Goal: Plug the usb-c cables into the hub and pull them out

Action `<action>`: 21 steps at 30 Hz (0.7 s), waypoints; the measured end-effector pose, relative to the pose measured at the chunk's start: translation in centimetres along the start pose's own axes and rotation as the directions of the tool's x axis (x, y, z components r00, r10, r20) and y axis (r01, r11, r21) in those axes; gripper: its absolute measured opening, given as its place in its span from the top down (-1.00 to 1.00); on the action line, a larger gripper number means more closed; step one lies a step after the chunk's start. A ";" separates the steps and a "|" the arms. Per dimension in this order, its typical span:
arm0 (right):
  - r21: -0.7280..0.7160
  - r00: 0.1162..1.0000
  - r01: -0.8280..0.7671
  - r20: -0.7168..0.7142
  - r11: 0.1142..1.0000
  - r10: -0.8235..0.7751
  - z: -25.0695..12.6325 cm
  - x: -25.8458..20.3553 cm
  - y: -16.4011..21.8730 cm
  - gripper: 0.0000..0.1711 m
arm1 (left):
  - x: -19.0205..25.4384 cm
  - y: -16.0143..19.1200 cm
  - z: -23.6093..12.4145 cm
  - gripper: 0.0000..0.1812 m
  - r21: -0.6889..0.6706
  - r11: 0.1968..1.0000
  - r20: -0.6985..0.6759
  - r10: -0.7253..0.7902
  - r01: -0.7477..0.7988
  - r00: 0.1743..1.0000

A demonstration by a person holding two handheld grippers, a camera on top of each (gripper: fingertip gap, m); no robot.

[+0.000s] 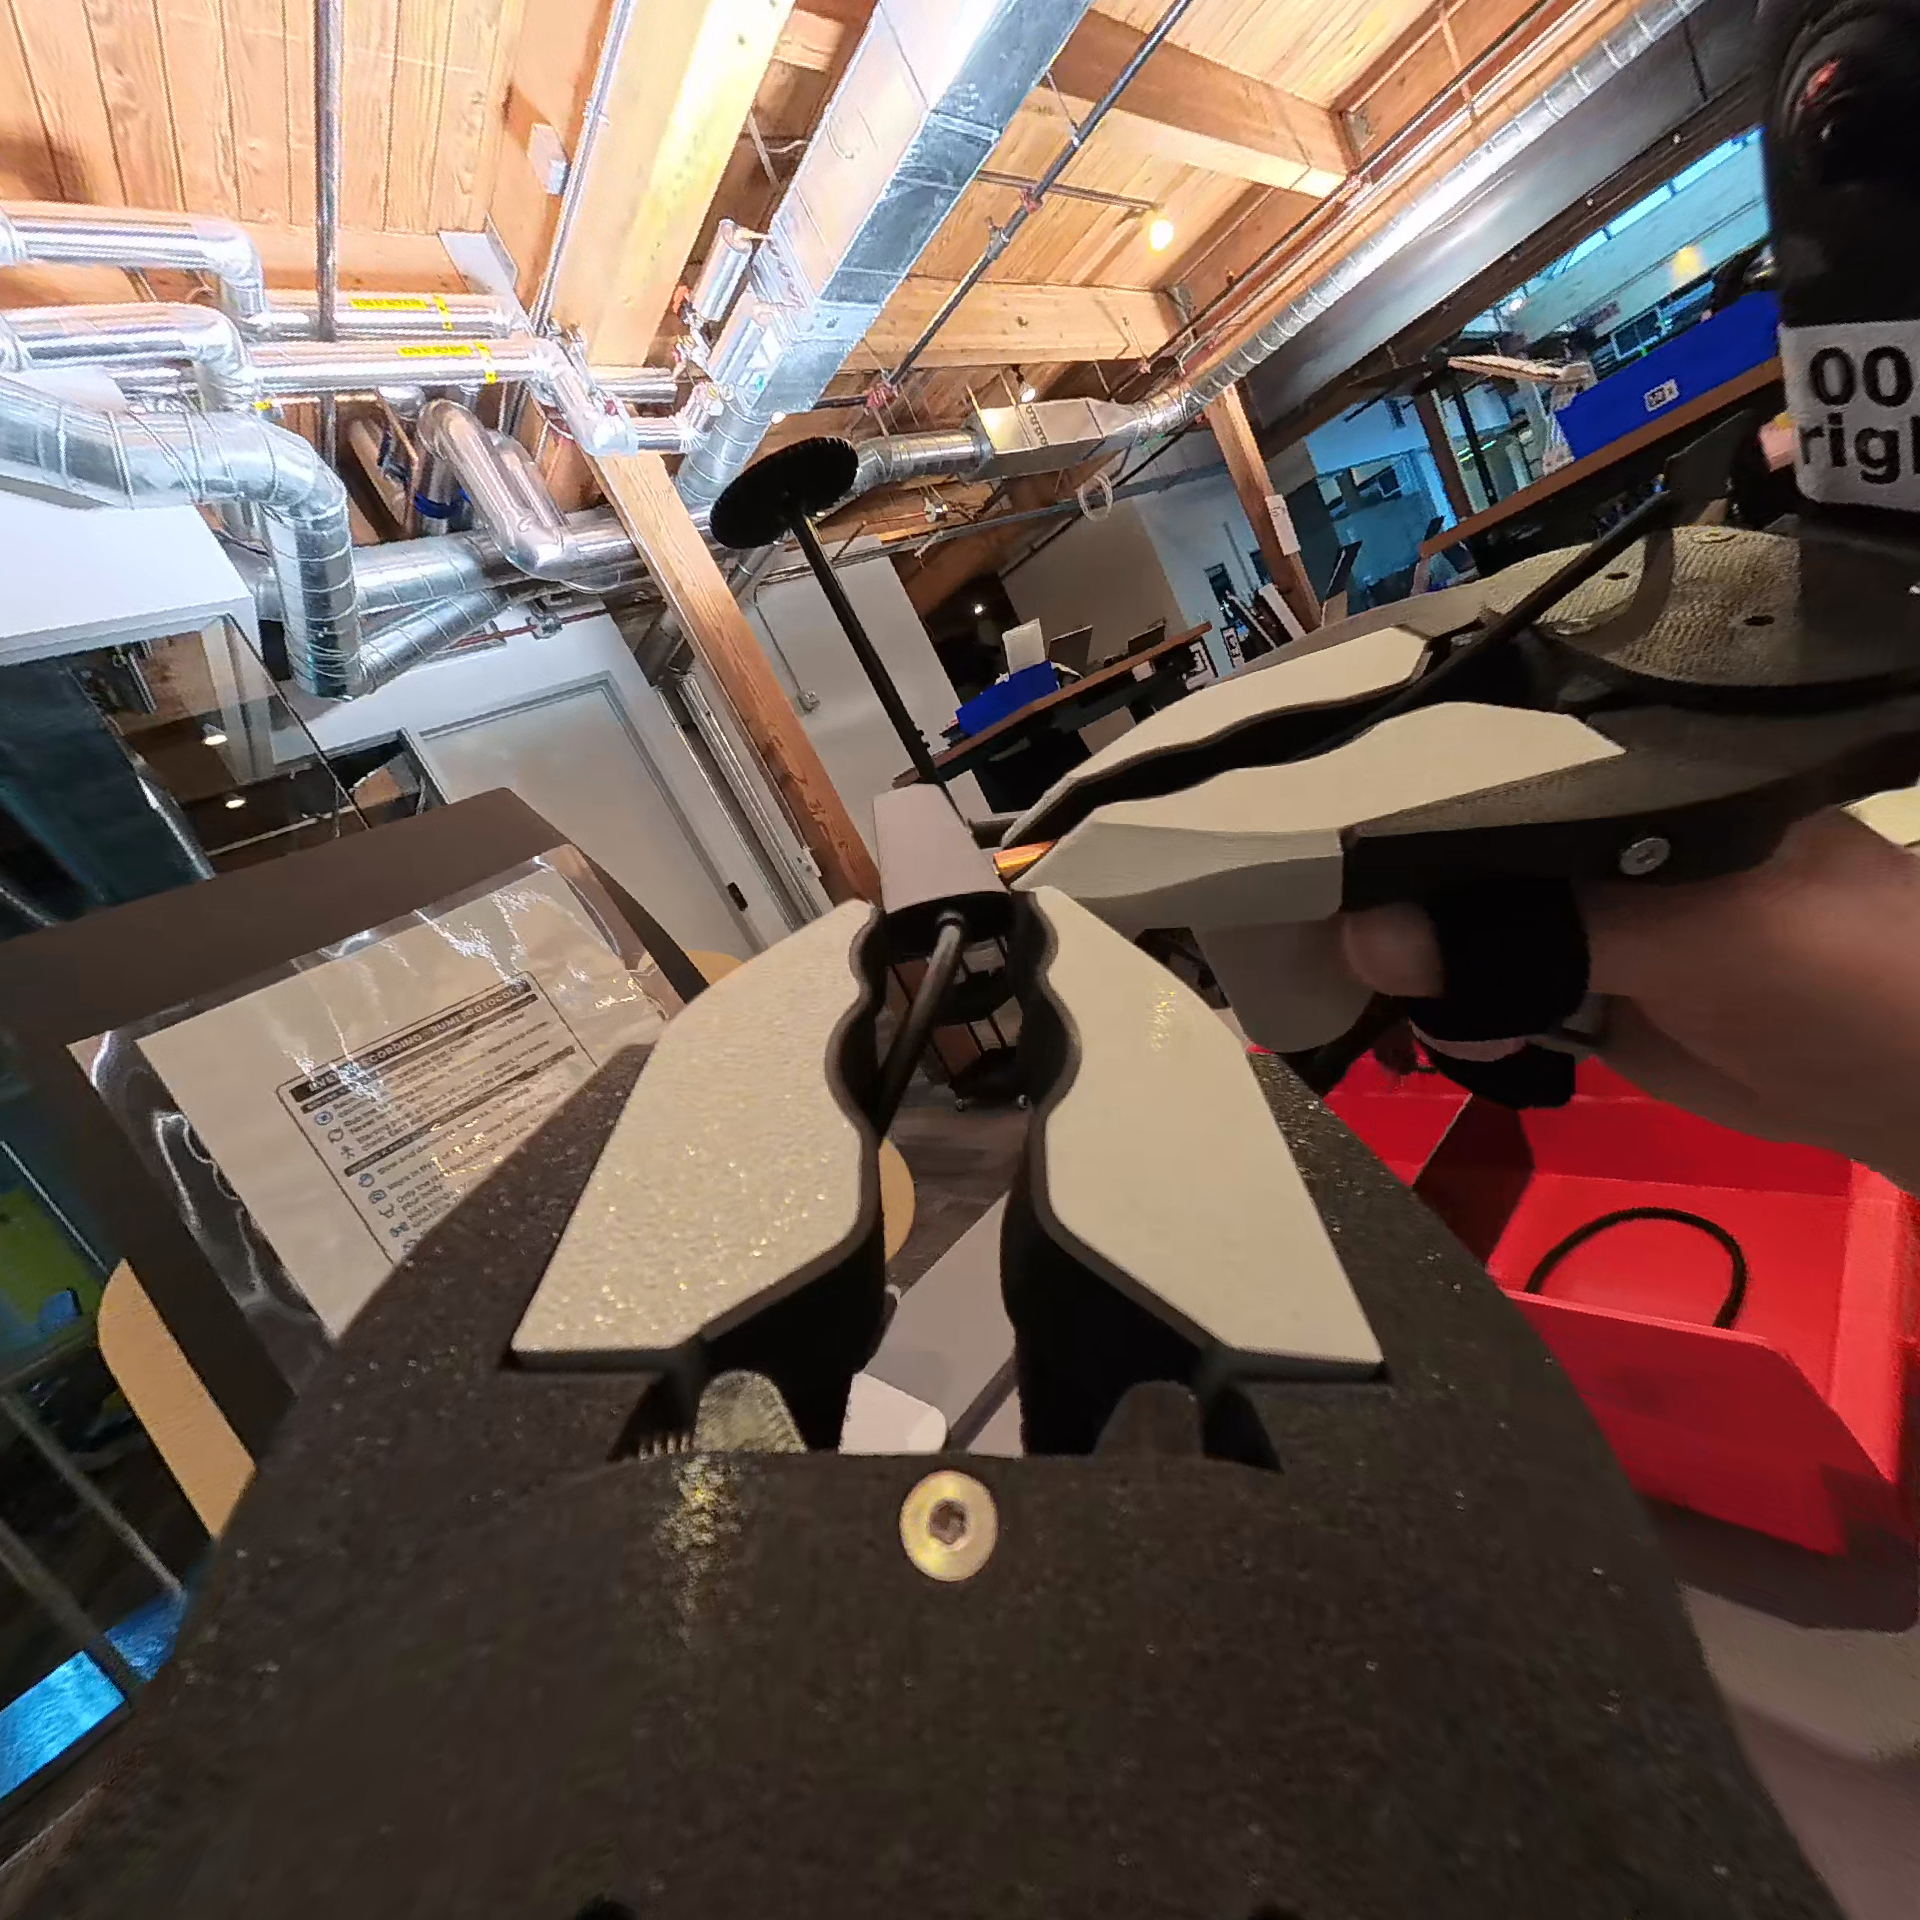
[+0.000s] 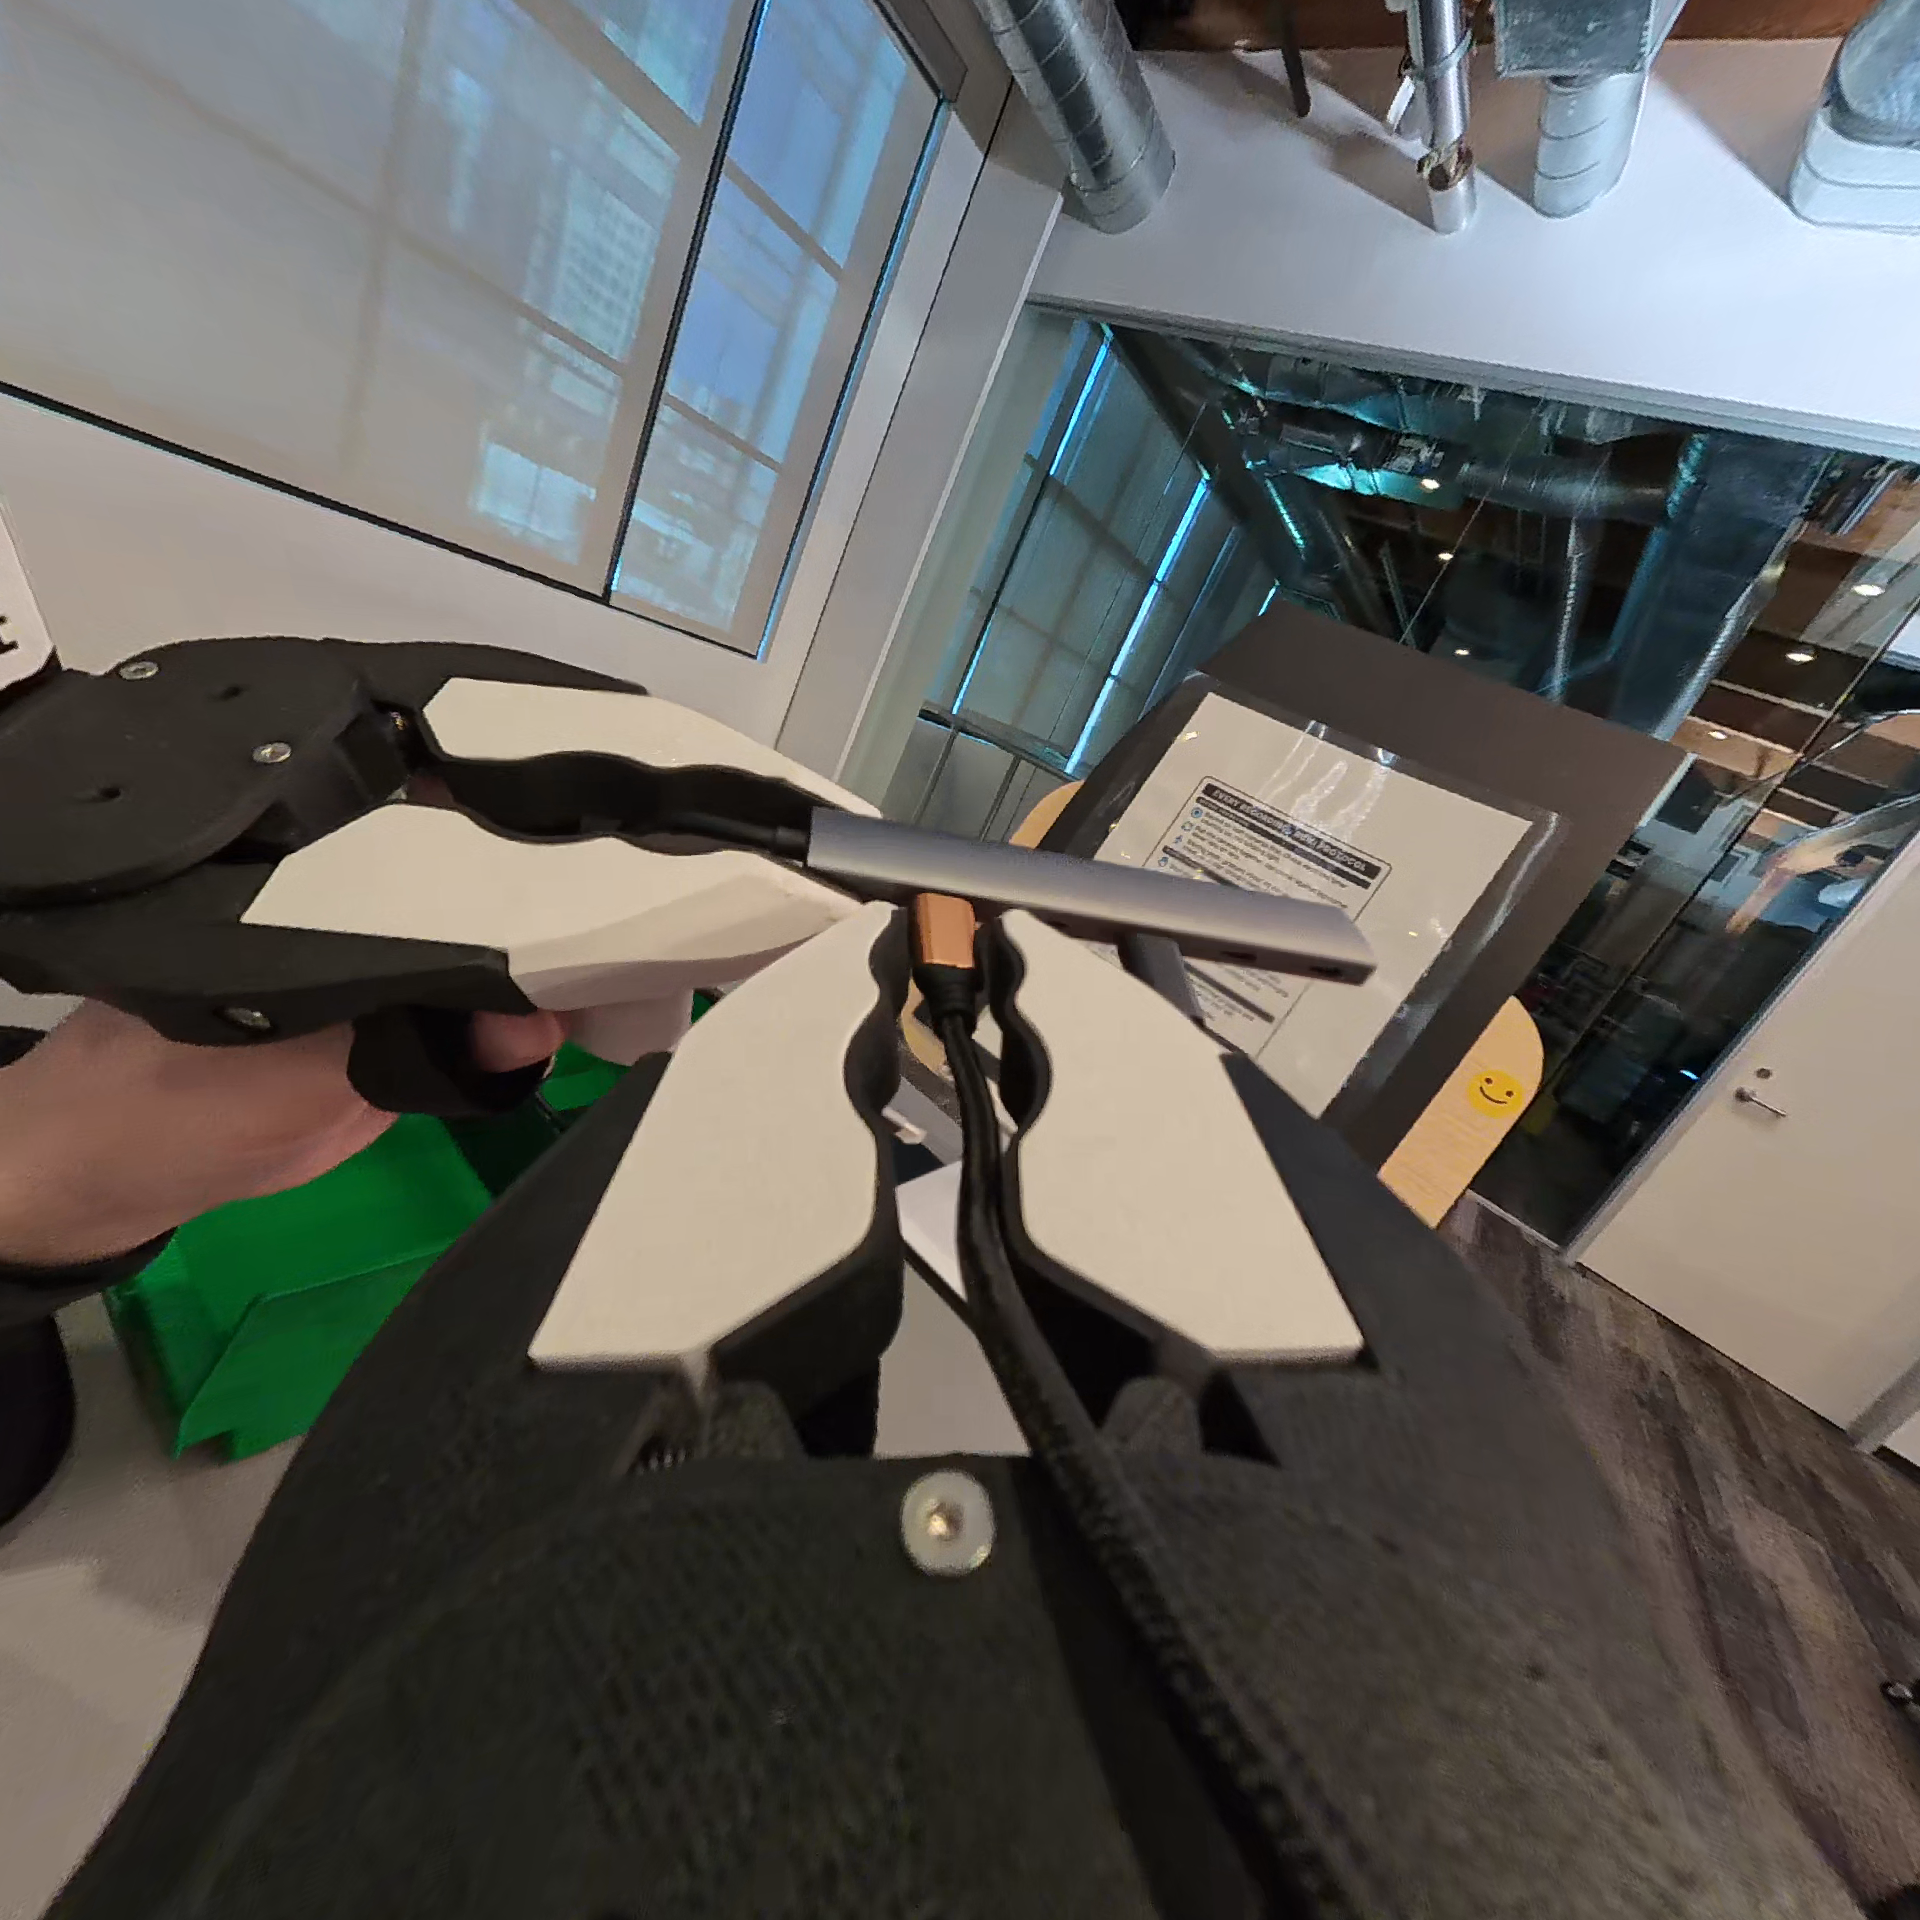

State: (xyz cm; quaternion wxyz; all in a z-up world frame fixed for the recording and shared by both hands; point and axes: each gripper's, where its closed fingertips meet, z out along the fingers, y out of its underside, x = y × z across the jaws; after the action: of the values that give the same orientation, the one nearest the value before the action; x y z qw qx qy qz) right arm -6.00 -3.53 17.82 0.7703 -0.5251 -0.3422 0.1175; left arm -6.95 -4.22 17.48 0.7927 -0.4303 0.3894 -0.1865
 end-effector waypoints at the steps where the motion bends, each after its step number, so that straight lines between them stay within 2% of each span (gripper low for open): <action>1: 0.000 1.000 -0.013 0.010 1.000 0.013 0.0 -0.1 0.0 0.84 | 0.0 0.0 0.0 0.76 0.003 1.000 0.002 0.005 -0.005 1.000; 5: 0.019 0.998 0.051 0.027 0.999 -0.052 -0.4 -0.2 -0.4 0.85 | 0.3 -0.3 -0.1 0.76 0.026 1.000 -0.008 0.009 -0.009 1.000; 13: 0.060 0.961 0.267 -0.093 0.962 -0.261 -0.8 -0.6 -1.4 0.86 | 0.0 -1.1 -0.5 0.70 0.031 0.999 -0.002 -0.031 0.031 1.000; 17: 0.050 0.939 0.331 -0.118 0.942 -0.324 -0.7 -0.7 -1.2 0.86 | -0.2 -1.0 -0.6 0.70 0.026 1.000 0.004 -0.010 0.010 1.000; 21: 0.052 0.940 0.329 -0.114 0.943 -0.322 -0.5 -0.7 -1.1 0.86 | -0.2 -0.9 -0.6 0.71 0.007 1.000 -0.015 -0.011 0.011 1.000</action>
State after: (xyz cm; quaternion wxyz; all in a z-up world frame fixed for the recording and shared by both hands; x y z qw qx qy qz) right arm -6.39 -4.77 18.34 0.8138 -0.4394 -0.3793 -0.0272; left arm -7.48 -4.87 18.11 0.7902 -0.4282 0.3923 -0.1957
